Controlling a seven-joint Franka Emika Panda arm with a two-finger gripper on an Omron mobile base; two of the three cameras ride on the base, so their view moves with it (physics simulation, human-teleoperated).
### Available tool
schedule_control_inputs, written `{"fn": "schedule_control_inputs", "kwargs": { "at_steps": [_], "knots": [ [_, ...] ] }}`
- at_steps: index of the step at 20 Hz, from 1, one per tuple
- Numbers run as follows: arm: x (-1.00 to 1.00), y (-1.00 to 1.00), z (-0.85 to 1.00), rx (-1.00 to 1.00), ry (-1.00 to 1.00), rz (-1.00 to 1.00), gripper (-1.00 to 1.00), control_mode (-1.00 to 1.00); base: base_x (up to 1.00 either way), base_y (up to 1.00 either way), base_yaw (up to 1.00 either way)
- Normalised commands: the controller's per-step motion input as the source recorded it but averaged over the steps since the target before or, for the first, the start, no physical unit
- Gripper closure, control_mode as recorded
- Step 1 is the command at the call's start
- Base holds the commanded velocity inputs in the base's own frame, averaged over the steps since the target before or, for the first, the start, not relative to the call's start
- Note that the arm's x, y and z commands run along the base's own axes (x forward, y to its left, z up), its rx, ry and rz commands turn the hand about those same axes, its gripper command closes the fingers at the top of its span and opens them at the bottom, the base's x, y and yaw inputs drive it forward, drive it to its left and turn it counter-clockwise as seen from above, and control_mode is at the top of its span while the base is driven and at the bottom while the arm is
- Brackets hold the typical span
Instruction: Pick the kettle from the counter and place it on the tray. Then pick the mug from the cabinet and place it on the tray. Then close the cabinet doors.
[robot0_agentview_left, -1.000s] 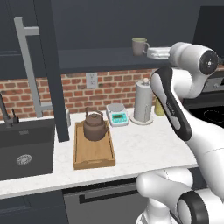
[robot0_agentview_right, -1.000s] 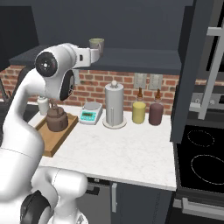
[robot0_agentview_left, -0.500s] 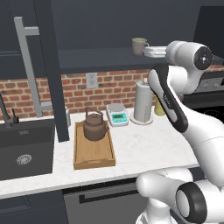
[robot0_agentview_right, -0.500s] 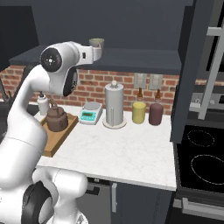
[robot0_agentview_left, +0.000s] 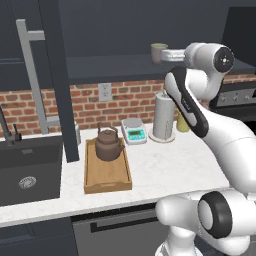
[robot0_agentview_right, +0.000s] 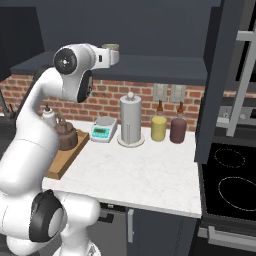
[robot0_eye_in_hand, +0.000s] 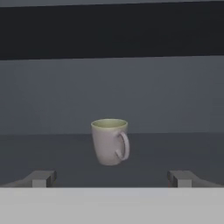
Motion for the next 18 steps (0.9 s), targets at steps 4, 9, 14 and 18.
{"fn": "schedule_control_inputs", "kwargs": {
  "at_steps": [4,9,14,18],
  "knots": [
    [0.32,0.00,0.00,0.00,0.00,0.00,-1.00,-1.00,0.00,0.00,0.00],
    [0.29,0.00,0.00,0.00,0.00,0.00,-1.00,-1.00,0.00,0.00,0.00],
    [0.18,0.00,0.00,0.00,0.00,0.00,-1.00,-1.00,0.00,0.00,0.00],
    [0.20,0.00,0.00,0.00,0.00,0.00,-1.00,-1.00,0.00,0.00,0.00]
  ]
}}
